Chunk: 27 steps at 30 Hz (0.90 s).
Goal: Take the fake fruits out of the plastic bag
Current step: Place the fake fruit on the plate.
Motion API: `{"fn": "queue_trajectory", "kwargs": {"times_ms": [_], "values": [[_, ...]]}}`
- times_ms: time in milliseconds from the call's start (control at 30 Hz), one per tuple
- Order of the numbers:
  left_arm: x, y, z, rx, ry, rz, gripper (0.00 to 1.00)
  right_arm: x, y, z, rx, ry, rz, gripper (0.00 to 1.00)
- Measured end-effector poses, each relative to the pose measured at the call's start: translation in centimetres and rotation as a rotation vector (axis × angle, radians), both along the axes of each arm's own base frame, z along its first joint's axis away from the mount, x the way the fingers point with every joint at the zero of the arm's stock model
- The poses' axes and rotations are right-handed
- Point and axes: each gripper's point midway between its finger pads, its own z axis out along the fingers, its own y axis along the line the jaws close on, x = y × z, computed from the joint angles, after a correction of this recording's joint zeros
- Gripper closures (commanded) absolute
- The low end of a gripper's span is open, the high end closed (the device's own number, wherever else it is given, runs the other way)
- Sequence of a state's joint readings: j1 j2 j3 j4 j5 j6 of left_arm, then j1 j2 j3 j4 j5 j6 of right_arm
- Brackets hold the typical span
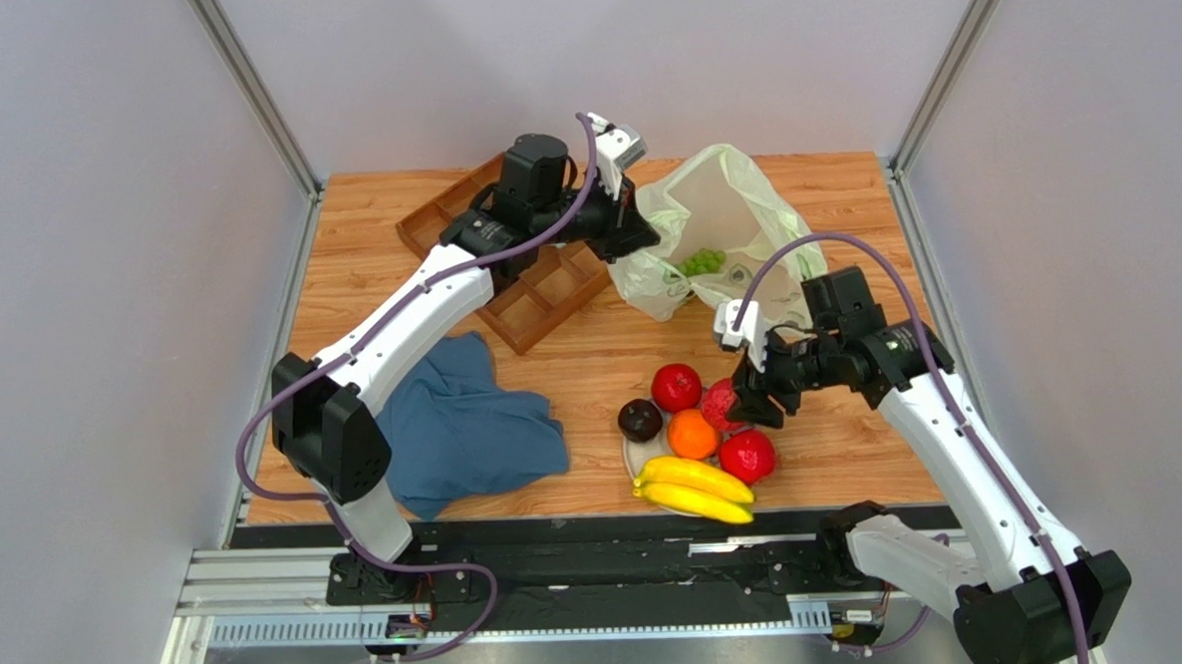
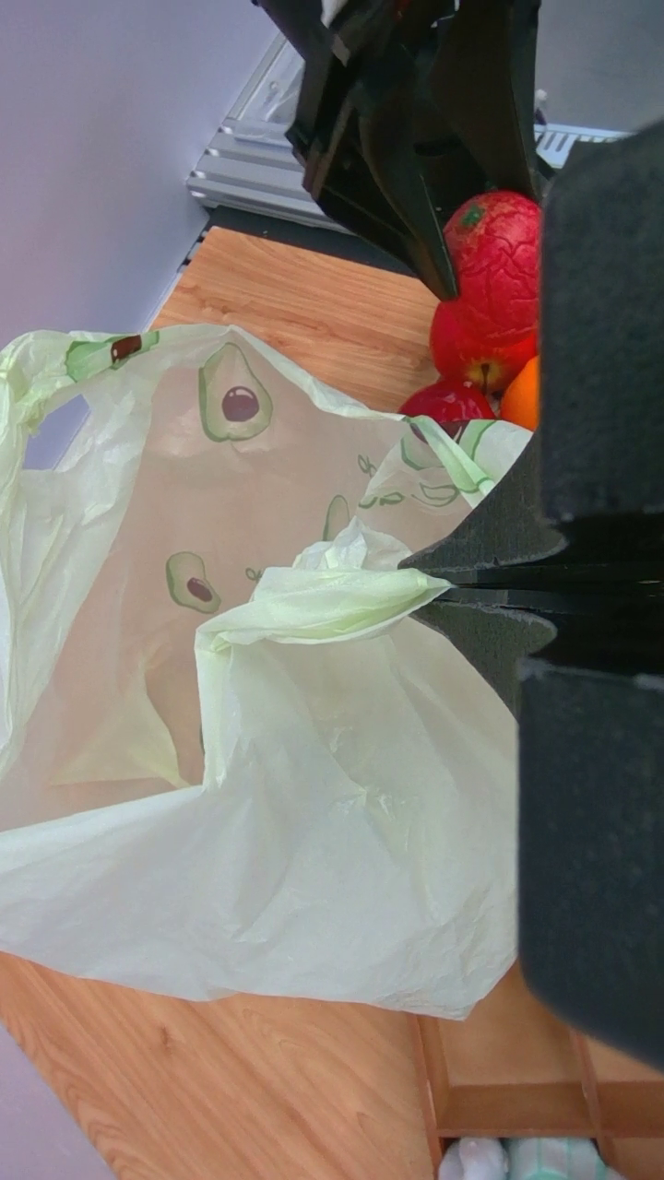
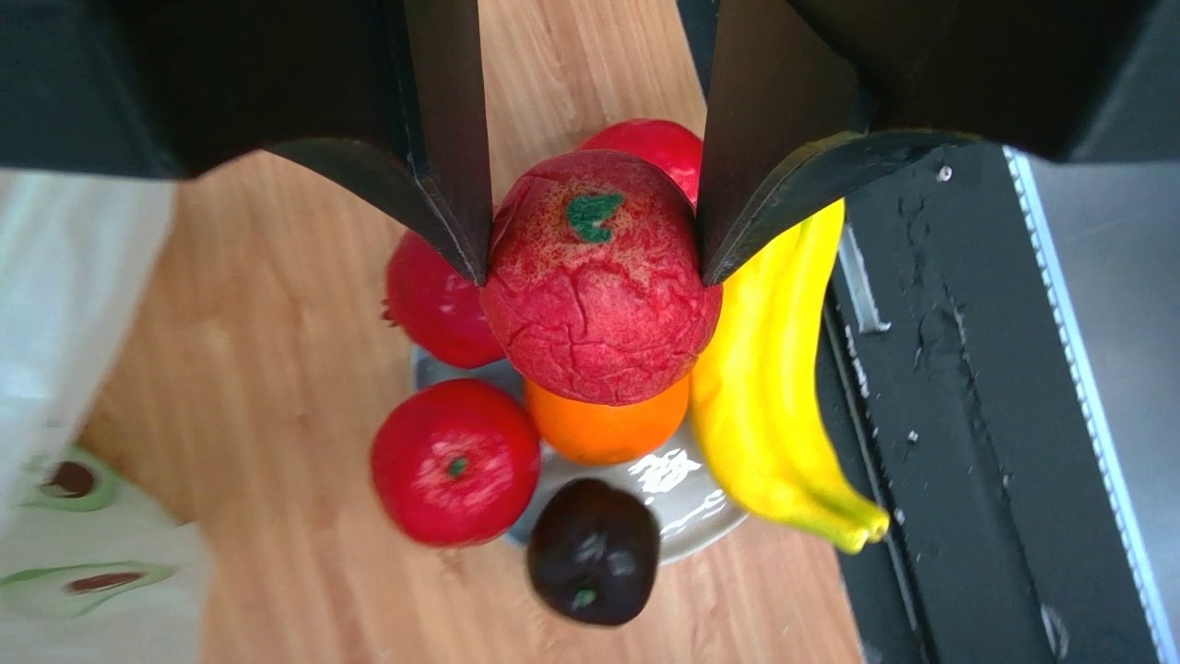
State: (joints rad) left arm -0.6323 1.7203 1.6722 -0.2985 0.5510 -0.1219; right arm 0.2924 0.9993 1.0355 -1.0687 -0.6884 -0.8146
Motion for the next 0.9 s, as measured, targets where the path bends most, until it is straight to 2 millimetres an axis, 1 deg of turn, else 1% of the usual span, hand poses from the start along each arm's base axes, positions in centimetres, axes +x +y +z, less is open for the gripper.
{"fn": "queue_trajectory", "kwargs": {"times_ms": [67,167,267,333,367,400,467,500,633,700,733,800,900], "values": [[-0.1,0.0,-0.4,0.004,0.009,0.000,1.00,-0.7,0.0,-1.5,-0.023,0.024,0.028,0.69],[-0.3,0.2,-1.4,0.017,0.027,0.001,1.00,-1.1,-0.1,-3.2,-0.054,0.053,0.052,0.68],[-0.7,0.5,-2.3,0.033,0.042,0.003,1.00,-1.2,-0.2,-4.4,-0.079,0.066,0.073,0.65],[-0.9,0.8,-2.5,0.038,0.048,0.004,1.00,-1.2,-0.2,-4.9,-0.090,0.069,0.090,0.61],[-1.1,0.9,-2.5,0.039,0.049,0.003,1.00,-1.3,-0.1,-5.2,-0.097,0.072,0.099,0.57],[-1.2,0.9,-2.5,0.039,0.049,0.003,1.00,-1.4,-0.1,-5.5,-0.103,0.077,0.107,0.47],[-1.3,1.0,-2.2,0.035,0.044,0.003,1.00,-1.3,0.0,-5.9,-0.105,0.071,0.116,0.36],[-1.4,1.1,-2.0,0.033,0.040,0.003,1.00,-1.2,0.1,-5.9,-0.106,0.061,0.121,0.00],[-1.4,1.1,-1.8,0.030,0.037,0.002,1.00,-0.6,0.1,-5.8,-0.115,0.032,0.112,0.00],[-1.5,1.1,-1.9,0.031,0.039,0.002,1.00,-0.2,0.0,-5.0,-0.117,0.012,0.093,0.00],[-1.5,1.1,-1.9,0.031,0.038,0.002,1.00,0.3,0.1,-3.9,-0.112,-0.014,0.083,0.00],[-1.5,1.1,-1.9,0.031,0.039,0.002,1.00,1.8,0.5,-0.4,-0.083,-0.102,0.066,0.02],[-1.5,1.1,-1.8,0.029,0.040,0.000,1.00,4.6,1.1,6.6,0.001,-0.278,0.008,0.06]]}}
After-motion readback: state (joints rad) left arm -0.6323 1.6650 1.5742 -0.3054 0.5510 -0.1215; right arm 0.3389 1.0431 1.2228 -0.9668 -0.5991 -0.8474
